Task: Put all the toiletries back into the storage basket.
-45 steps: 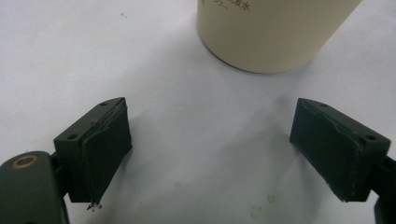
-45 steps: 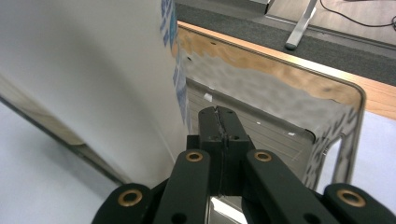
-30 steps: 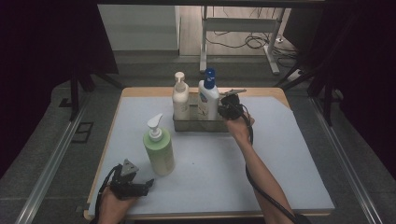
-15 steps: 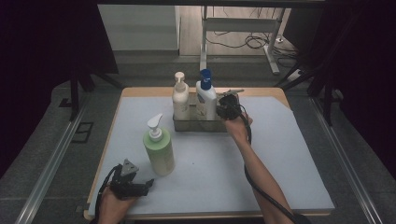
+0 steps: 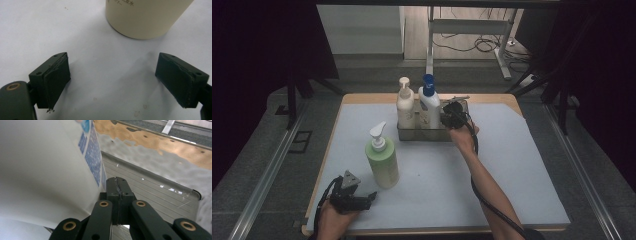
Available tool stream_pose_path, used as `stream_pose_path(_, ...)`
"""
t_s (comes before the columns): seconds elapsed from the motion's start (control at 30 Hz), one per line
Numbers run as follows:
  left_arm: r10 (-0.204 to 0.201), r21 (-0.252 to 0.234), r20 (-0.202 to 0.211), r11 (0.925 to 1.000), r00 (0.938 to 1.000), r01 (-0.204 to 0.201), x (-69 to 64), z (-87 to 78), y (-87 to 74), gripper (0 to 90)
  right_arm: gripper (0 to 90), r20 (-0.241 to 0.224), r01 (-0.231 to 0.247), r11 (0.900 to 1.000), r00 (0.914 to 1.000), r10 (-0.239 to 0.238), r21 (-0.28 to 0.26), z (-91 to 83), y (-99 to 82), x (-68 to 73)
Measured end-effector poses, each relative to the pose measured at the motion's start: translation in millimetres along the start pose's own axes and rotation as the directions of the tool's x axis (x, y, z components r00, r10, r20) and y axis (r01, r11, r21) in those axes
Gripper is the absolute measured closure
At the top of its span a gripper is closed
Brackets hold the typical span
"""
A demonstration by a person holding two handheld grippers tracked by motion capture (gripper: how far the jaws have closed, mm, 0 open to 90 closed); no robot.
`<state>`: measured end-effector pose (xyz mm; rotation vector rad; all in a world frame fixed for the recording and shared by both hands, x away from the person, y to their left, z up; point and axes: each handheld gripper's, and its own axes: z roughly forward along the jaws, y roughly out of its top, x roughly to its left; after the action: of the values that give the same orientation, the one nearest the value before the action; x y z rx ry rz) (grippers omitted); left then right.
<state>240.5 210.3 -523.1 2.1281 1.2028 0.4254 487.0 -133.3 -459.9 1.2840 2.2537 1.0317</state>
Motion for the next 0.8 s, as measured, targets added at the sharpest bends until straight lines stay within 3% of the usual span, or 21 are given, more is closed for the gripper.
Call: stream_pose_path(0.8,0.000,0.000,0.001,1.0000,1.0000,0.000,0.1,0.0,0.1,12.0,89.1,-0.037,0.012,0.9999,0.9992,-0.011,0.009,6.7,0.8,14.9)
